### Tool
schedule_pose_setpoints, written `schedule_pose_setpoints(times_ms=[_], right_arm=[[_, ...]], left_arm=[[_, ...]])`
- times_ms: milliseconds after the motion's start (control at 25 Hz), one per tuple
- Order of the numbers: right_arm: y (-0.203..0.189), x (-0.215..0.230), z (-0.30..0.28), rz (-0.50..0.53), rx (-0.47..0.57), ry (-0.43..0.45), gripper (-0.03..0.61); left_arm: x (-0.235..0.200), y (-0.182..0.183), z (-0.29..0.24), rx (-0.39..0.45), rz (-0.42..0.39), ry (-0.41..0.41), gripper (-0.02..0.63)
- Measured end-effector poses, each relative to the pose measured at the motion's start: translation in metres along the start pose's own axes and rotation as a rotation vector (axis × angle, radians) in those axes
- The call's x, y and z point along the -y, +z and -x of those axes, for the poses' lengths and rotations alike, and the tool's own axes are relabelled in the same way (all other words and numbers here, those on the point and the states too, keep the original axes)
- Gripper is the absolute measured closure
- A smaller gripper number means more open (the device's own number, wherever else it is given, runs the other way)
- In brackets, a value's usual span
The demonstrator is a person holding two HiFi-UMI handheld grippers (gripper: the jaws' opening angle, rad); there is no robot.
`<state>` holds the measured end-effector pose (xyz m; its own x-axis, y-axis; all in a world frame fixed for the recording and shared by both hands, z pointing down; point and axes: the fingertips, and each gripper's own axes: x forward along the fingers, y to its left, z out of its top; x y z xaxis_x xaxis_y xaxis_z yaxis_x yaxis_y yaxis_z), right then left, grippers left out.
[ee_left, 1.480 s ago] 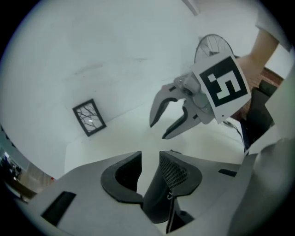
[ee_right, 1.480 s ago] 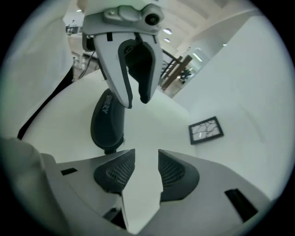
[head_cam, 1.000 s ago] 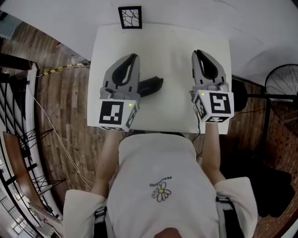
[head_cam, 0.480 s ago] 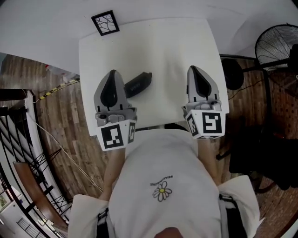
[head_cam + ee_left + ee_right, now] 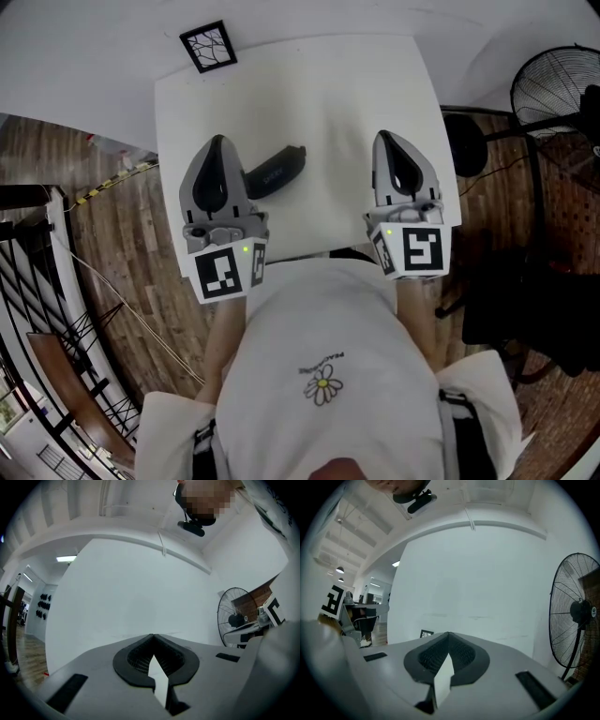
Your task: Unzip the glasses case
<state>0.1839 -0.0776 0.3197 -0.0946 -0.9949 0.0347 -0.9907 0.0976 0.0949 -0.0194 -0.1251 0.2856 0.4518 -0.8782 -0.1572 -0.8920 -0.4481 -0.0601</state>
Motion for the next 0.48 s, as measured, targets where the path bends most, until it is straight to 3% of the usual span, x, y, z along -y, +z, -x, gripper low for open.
schedule_pose_setpoints(times_ms=[480], right_arm=[[0.004,-0.018,-0.003,0.053,0.001,0.057,0.572]], left_arm=[[-0.009,0.002,0.013,0.021,0.011,0.028,0.600]])
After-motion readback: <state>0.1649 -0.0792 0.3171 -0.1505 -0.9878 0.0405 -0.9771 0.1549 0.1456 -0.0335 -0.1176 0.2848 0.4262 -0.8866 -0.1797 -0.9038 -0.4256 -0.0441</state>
